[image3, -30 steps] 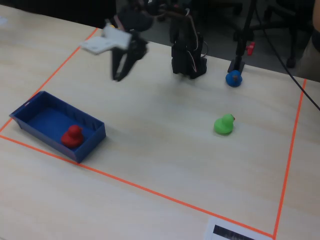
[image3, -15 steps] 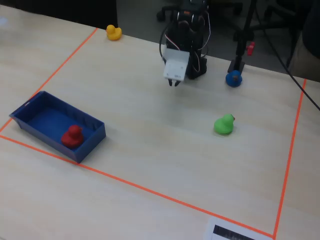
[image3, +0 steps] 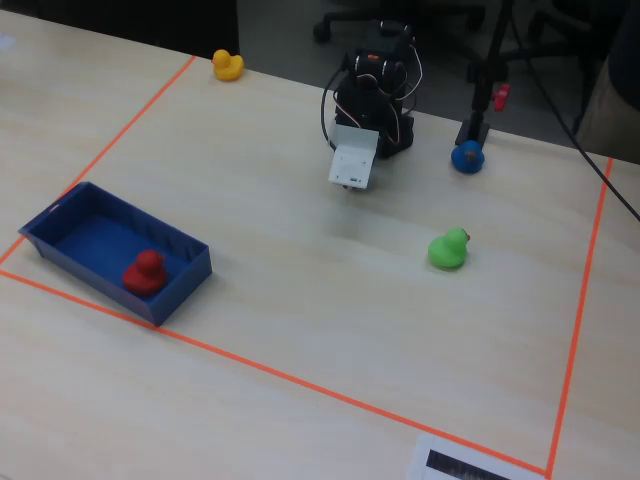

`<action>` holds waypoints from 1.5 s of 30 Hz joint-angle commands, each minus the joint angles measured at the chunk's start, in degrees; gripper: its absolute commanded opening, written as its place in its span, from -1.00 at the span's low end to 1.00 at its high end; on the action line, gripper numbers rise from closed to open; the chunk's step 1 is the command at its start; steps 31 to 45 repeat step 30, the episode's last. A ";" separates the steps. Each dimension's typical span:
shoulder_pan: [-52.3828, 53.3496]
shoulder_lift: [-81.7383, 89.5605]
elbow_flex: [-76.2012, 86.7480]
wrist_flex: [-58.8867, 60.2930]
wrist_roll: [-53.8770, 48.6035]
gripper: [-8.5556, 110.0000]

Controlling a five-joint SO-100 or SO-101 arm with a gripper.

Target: Grasp red duck and put it into box.

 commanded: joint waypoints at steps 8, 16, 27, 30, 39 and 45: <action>0.70 -0.09 0.70 0.79 0.70 -0.82; 0.70 -0.09 0.70 0.79 0.79 -0.79; 0.70 -0.09 0.70 0.79 0.79 -0.78; 0.70 -0.09 0.70 0.79 0.79 -0.78; 0.70 -0.09 0.70 0.79 0.79 -0.78; 0.70 -0.09 0.70 0.79 0.79 -0.78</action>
